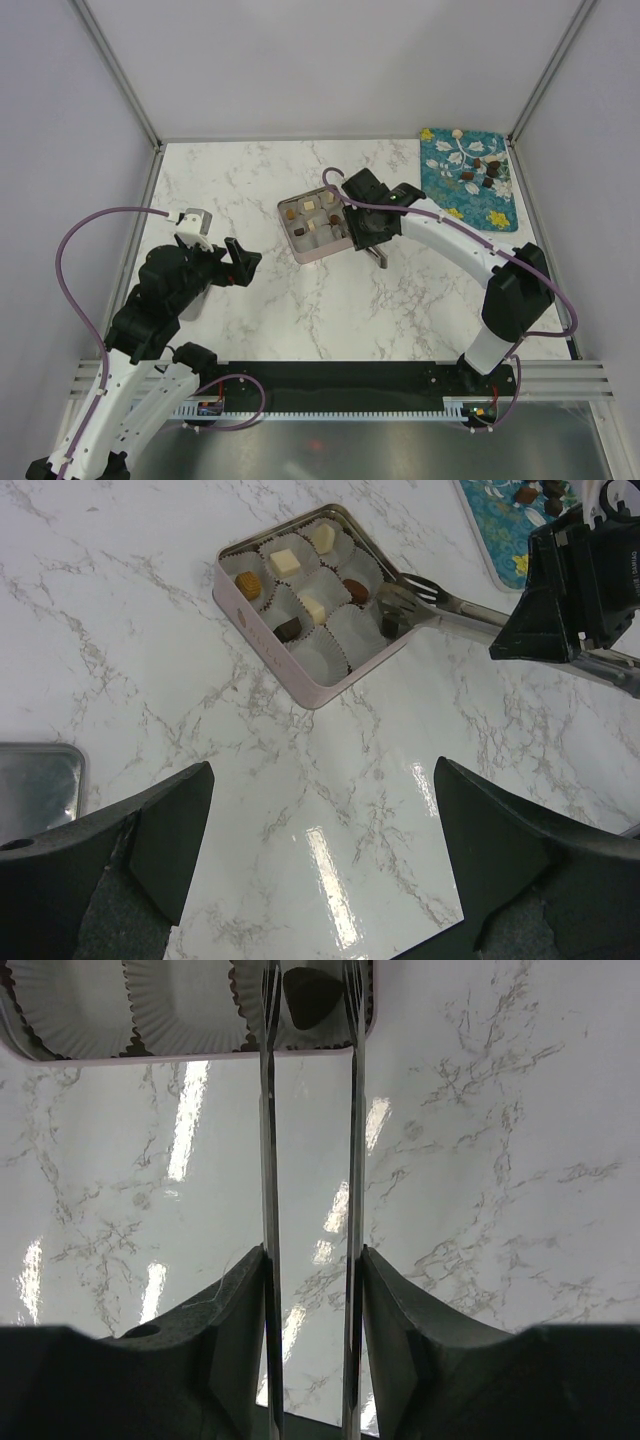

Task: Pack the chocolate

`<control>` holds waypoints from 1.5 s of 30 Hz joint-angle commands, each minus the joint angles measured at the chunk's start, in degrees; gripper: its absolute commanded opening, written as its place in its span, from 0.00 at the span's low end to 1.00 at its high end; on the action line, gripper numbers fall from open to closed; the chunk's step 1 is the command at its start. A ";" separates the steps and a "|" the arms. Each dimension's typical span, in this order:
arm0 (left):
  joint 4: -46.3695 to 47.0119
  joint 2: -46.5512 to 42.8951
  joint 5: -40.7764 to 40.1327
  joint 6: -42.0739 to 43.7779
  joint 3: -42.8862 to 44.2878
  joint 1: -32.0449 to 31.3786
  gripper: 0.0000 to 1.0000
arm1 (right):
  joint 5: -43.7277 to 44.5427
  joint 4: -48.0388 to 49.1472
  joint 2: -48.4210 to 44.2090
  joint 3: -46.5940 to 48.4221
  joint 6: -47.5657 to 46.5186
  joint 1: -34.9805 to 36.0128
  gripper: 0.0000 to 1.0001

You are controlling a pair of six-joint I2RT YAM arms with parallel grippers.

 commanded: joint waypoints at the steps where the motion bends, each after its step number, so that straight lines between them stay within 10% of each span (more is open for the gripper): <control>1: 0.64 -0.01 -0.27 1.11 0.41 -0.16 1.00 | 2.09 -0.03 -0.18 4.55 0.56 0.31 0.48; 11: 0.64 -0.18 -0.27 1.02 0.32 -0.16 1.00 | 6.76 -4.42 0.43 13.25 -2.43 -2.49 0.49; 28: 0.64 1.40 2.37 1.19 0.32 -0.16 1.00 | 4.82 -2.68 13.86 23.10 -7.97 -37.29 0.51; 45: 0.73 2.28 1.84 1.28 0.32 -0.16 1.00 | 2.45 -0.56 22.14 27.94 -6.65 -45.92 0.59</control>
